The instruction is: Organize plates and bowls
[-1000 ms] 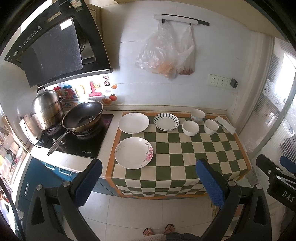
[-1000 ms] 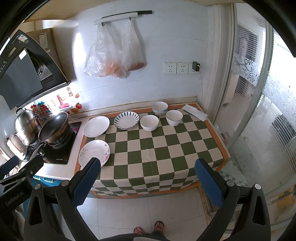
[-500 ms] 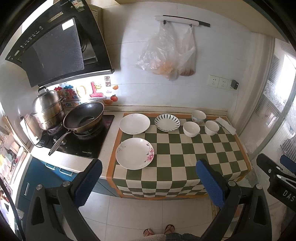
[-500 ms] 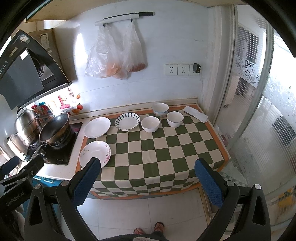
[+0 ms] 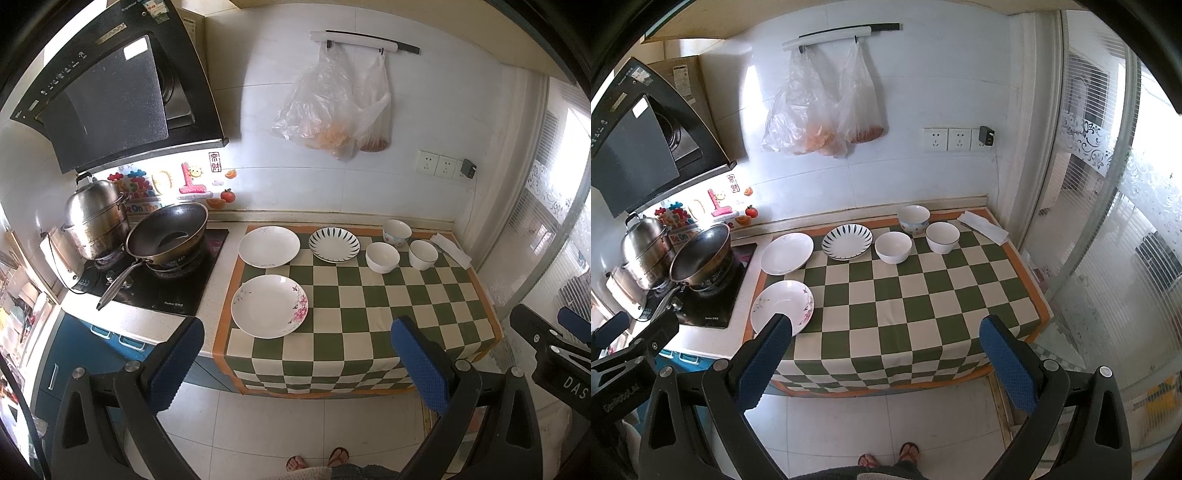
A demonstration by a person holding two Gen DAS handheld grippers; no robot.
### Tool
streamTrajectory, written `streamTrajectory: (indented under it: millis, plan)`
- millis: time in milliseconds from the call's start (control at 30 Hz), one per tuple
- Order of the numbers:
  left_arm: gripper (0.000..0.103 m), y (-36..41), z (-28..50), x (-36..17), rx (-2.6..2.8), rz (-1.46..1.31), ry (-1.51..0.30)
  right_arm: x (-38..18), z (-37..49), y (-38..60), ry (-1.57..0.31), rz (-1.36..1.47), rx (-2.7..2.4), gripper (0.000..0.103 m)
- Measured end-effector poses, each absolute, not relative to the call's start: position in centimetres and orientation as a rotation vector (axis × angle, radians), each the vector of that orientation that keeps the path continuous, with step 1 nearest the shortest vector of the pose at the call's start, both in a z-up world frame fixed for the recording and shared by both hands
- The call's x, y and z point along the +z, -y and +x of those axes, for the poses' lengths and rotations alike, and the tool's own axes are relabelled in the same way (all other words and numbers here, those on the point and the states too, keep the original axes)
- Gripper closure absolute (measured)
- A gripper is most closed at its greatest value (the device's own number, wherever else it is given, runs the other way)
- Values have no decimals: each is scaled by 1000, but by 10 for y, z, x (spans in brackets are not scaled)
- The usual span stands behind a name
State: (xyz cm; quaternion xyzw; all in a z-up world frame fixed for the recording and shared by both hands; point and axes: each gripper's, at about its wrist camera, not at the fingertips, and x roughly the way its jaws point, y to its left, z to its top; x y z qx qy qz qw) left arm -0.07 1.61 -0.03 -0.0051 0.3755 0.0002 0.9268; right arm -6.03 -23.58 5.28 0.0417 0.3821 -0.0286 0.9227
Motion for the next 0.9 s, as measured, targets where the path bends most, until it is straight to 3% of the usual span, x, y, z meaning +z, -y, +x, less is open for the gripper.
streamTrajectory:
  millis: [600, 900]
  plan:
    - [0, -21, 5, 0, 7, -51, -778, 53, -51, 237, -781, 111, -39, 0]
    - [0, -41, 40, -39, 25, -250, -844, -8, -6, 241, -887, 153, 238, 0]
